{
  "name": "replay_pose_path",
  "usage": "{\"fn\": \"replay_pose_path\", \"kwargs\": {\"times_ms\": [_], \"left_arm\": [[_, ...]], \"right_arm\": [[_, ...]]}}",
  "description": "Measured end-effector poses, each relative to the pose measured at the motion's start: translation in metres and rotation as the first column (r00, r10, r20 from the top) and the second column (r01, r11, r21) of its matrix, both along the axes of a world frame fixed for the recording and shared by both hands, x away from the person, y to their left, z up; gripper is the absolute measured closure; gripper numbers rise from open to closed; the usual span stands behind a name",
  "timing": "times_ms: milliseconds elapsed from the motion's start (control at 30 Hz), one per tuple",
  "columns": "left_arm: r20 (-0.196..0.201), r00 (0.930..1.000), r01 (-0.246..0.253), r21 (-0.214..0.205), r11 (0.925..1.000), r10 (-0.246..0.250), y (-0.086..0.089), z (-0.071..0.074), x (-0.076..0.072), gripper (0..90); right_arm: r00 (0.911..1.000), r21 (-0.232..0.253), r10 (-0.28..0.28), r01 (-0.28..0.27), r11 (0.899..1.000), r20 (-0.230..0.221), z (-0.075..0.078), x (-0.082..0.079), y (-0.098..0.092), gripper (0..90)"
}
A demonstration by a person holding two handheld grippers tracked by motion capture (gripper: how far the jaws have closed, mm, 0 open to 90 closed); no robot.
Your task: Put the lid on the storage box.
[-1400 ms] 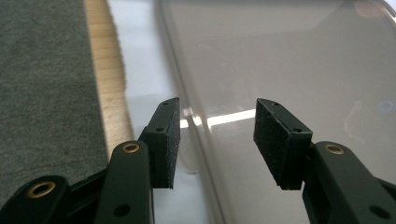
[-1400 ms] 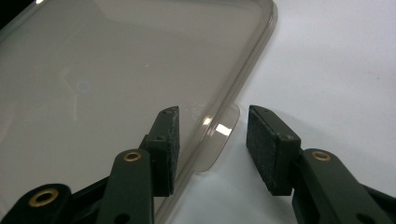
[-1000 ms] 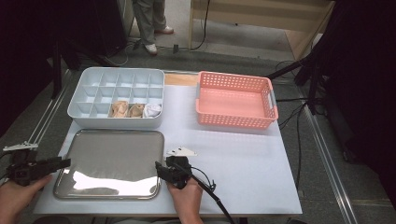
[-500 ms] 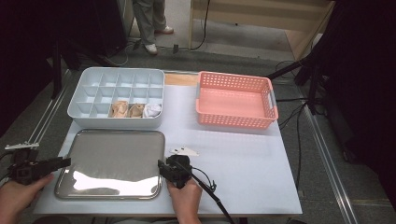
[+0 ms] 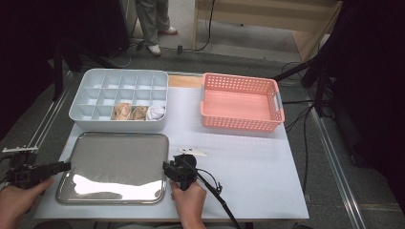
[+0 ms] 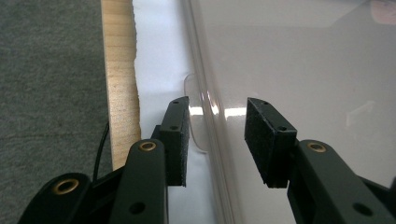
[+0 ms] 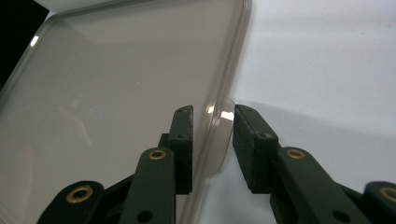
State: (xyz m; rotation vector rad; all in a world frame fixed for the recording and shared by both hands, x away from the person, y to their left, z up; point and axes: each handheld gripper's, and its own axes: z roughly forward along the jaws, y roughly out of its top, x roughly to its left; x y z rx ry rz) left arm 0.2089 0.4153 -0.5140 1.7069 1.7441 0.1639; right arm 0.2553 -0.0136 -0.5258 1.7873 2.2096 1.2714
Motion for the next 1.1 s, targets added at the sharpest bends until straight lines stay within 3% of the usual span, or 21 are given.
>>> {"fn": "replay_pose_path", "kwargs": {"times_ms": [133, 267, 400, 500, 600, 733, 767, 933, 1100], "left_arm": [[-0.018, 0.9997, -0.019, 0.001, 0.9998, 0.019, -0.0012, 0.0014, 0.0013, 63.7], [-0.033, 0.998, -0.055, -0.045, 0.9975, 0.054, 0.0021, 0.0006, 0.0017, 65.2], [-0.035, 0.9979, -0.056, -0.044, 0.9975, 0.054, 0.0021, 0.0008, 0.0021, 66.0], [-0.025, 0.9973, -0.069, -0.05, 0.9963, 0.068, 0.0008, 0.0, 0.0029, 66.0], [-0.024, 0.9973, -0.07, -0.038, 0.9968, 0.069, -0.0008, 0.0004, 0.0026, 66.0], [-0.02, 0.9976, -0.067, -0.028, 0.9974, 0.066, -0.0017, 0.0002, 0.0022, 66.6], [-0.019, 0.9974, -0.07, -0.033, 0.997, 0.07, -0.0017, -0.0002, 0.0022, 66.7], [-0.027, 0.9968, -0.077, -0.042, 0.9962, 0.076, -0.0007, 0.0005, 0.0026, 68.3], [-0.024, 0.9954, -0.094, -0.11, 0.9894, 0.092, 0.0054, -0.0029, 0.0013, 69.4]], "right_arm": [[0.9985, 0.032, -0.042, 0.043, 0.999, -0.036, 0.0007, -0.0003, 0.001, 65.7], [0.9969, 0.039, -0.068, 0.069, 0.997, -0.04, 0.0002, -0.0001, 0.0017, 68.0], [0.9958, 0.06, -0.079, 0.081, 0.995, -0.047, -0.0008, 0.0021, 0.0005, 68.8], [0.9964, 0.029, -0.084, 0.084, 0.996, 0.006, -0.0021, 0.0023, 0.0042, 68.8], [0.995, 0.032, -0.095, 0.094, 0.995, 0.029, -0.0038, 0.001, 0.0053, 69.2], [0.9947, 0.049, -0.1, 0.098, 0.994, 0.027, -0.0049, 0.0008, 0.0031, 70.9], [0.9932, 0.072, -0.116, 0.114, 0.991, 0.016, -0.006, 0.0005, 0.0015, 71.6], [0.9923, 0.066, -0.122, 0.121, 0.99, 0.018, -0.0053, 0.0001, 0.0027, 71.6], [0.9926, 0.066, -0.12, 0.119, 0.991, 0.017, -0.0053, 0.0008, 0.0013, 71.7]]}}
